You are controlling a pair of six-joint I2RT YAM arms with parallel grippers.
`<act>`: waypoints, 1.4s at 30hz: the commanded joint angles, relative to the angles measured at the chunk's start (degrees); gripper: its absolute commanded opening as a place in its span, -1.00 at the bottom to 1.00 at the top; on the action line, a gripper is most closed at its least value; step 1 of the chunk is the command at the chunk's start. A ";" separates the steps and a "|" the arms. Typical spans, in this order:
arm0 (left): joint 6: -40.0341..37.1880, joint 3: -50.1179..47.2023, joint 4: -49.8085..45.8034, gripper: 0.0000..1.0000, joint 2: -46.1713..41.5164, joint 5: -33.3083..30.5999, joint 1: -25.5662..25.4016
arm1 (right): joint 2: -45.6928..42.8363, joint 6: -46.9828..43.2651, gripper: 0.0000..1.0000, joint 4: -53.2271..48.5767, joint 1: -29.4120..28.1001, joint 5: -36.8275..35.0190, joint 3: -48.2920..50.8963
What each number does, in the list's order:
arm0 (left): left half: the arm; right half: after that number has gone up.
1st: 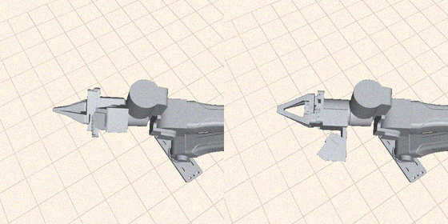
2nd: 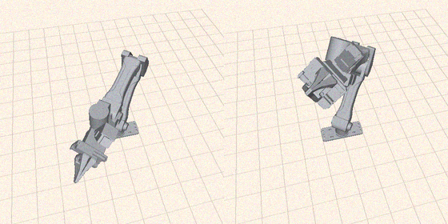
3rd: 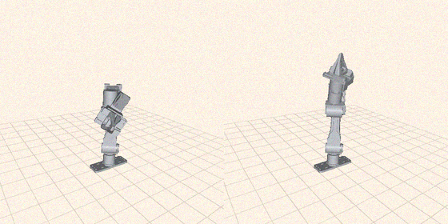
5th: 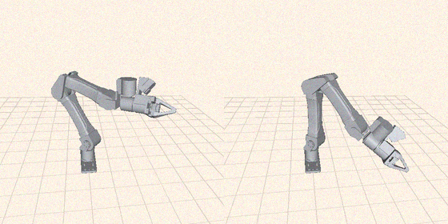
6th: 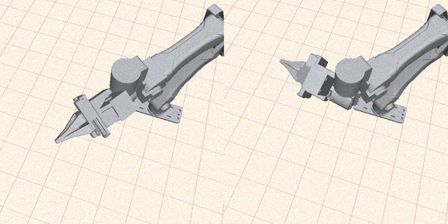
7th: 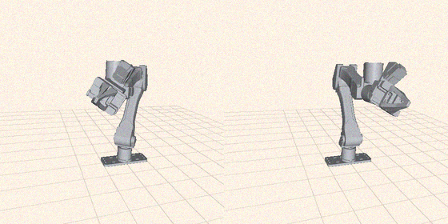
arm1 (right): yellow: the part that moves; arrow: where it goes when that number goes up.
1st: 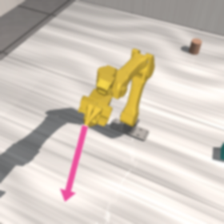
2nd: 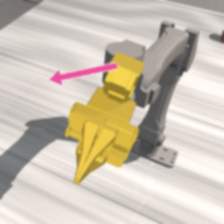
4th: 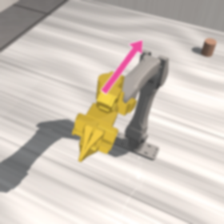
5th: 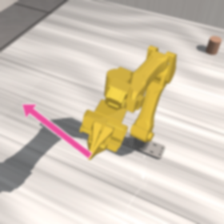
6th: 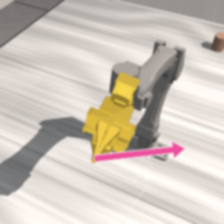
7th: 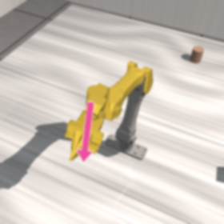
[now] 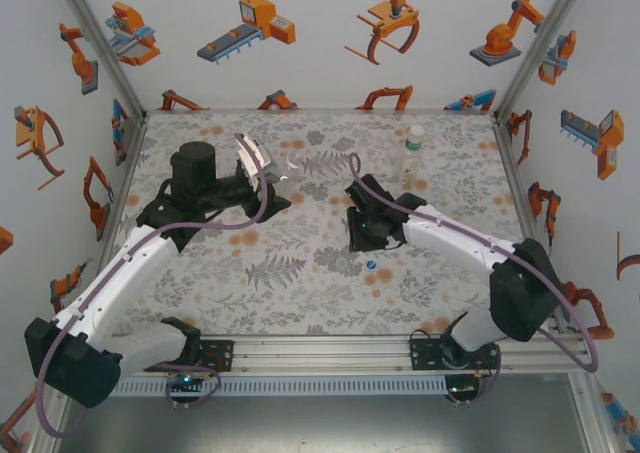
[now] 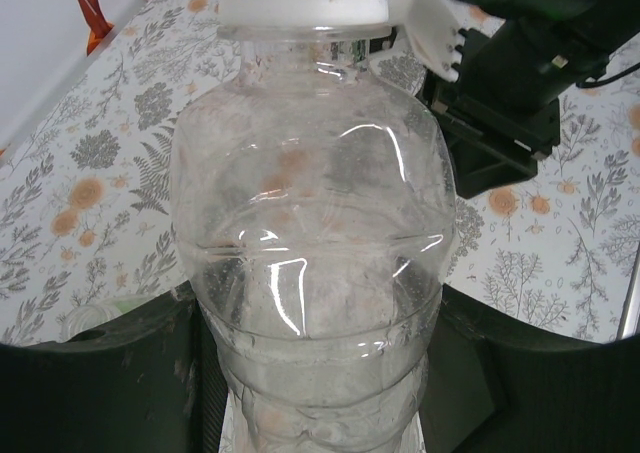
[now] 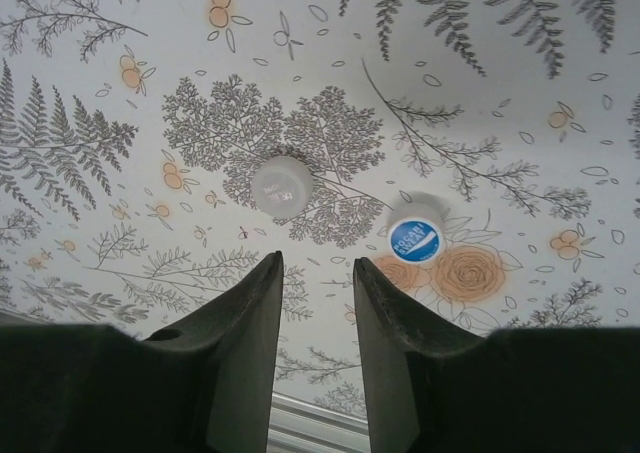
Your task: Screw on the bottle caps
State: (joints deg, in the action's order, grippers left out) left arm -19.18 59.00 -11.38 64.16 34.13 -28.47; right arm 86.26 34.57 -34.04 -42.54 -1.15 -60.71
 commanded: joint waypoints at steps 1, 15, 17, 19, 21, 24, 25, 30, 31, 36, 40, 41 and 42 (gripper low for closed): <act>0.15 -0.43 1.14 -0.85 -0.35 0.87 0.15 | 3.11 0.66 -0.25 -3.00 -2.40 -2.19 -3.45; 0.19 -0.56 1.22 -0.85 -0.66 0.40 0.08 | 15.14 0.93 -0.08 -3.77 -7.55 -5.76 -9.08; 0.22 -0.60 1.27 -0.85 -0.62 0.41 0.09 | 15.60 1.00 -0.07 -3.60 -7.52 -5.86 -9.08; 0.28 -0.55 1.24 -0.84 -0.54 0.42 0.13 | 15.97 1.08 -0.07 -3.47 -7.59 -5.86 -9.00; 0.36 -0.50 1.27 -0.85 -0.50 0.37 0.08 | 16.15 1.16 -0.05 -3.14 -7.58 -5.80 -8.68; 0.37 -0.47 1.25 -0.85 -0.33 0.41 0.11 | 16.50 1.20 -0.05 -2.87 -7.59 -5.78 -8.38; 0.37 -0.49 1.22 -0.85 -0.39 0.41 0.08 | 16.59 1.20 -0.05 -2.78 -7.49 -5.79 -8.40; 0.48 -0.48 1.28 -0.85 -0.29 0.41 0.11 | 17.38 1.18 -0.05 -2.61 -7.55 -5.75 -8.25; 0.50 -0.47 1.20 -0.85 -0.26 0.41 0.10 | 17.52 1.19 -0.05 -2.48 -7.61 -5.67 -8.25; 0.46 -0.48 1.27 -0.85 -0.21 0.41 0.12 | 18.09 1.34 -0.05 -1.40 -7.63 -5.46 -7.38; 0.55 -0.47 1.25 -0.85 -0.17 0.41 0.11 | 18.40 1.59 -0.05 -0.53 -7.62 -5.44 -6.69; 0.55 -0.47 1.27 -0.85 -0.19 0.41 0.16 | 18.49 1.64 -0.05 -0.33 -7.64 -5.46 -6.55; 0.62 -0.47 1.19 -0.85 -0.23 0.39 0.15 | 18.61 1.73 -0.05 -0.17 -7.57 -5.53 -6.45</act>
State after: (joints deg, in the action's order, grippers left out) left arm -19.05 58.70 -11.20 64.16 34.09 -28.45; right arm 104.27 35.05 -34.87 -49.76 -5.67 -67.88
